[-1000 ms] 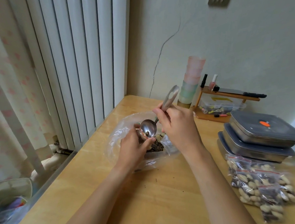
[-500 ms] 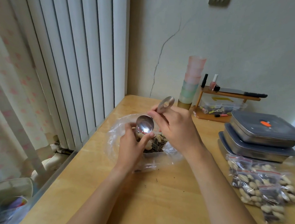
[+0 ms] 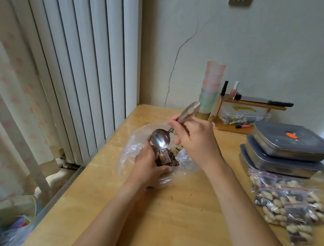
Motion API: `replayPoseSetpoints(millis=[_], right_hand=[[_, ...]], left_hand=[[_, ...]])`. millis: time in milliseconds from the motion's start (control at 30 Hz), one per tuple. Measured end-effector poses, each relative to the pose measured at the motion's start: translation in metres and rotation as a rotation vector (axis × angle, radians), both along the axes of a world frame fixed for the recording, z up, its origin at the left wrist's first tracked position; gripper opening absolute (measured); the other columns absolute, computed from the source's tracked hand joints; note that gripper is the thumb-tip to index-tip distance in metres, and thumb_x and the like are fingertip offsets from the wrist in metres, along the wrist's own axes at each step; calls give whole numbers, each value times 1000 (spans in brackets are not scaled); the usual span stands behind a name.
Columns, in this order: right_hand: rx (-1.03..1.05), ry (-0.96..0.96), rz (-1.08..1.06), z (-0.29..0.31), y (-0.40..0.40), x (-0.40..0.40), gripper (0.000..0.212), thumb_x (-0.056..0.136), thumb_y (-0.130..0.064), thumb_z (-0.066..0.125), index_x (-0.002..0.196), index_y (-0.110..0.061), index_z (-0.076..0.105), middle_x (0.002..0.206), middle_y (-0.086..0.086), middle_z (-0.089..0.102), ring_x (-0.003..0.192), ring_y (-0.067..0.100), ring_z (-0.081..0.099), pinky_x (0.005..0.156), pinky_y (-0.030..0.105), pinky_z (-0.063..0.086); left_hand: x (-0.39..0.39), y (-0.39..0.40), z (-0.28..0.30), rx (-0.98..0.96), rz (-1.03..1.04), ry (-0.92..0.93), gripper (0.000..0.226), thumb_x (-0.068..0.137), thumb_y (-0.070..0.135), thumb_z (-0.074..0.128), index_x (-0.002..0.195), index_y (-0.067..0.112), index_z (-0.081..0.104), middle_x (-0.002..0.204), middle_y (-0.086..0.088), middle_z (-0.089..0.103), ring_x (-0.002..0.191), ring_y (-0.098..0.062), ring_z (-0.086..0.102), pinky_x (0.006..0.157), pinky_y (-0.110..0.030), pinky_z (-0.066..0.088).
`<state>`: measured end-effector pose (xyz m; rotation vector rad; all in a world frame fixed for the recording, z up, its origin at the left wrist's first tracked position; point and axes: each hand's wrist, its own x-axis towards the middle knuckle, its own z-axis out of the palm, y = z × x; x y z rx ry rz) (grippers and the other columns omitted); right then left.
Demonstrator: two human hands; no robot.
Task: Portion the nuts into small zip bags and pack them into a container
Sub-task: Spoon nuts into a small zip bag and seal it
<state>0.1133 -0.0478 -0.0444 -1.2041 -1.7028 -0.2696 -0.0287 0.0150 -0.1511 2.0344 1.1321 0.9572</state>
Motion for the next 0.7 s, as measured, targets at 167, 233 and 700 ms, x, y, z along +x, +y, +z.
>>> replayPoseSetpoints(millis=[167,233,700], right_hand=[[-8,14,-95,2,0,2,26,102,-24,59,93,-5,75,72,-3,66,57,17,66,58,31,51],[-7,18,-155,4,-1,5,25,104,-22,60,92,-5,75,70,1,67,57,18,65,57,31,49],[-370,53,-522,-5,5,25,28,106,-29,54,110,-9,73,90,9,65,79,28,64,76,45,59]], left_hand=[[2,4,-10,-23,70,34,91,77,30,81,147,23,23,89,10,53,93,-24,59,84,-39,48],[2,3,-8,-65,124,5,63,84,30,77,134,17,40,84,9,52,90,-22,58,76,-34,45],[-9,-24,44,224,329,-340,32,94,25,72,64,20,62,76,-23,67,72,-36,63,70,-44,45]])
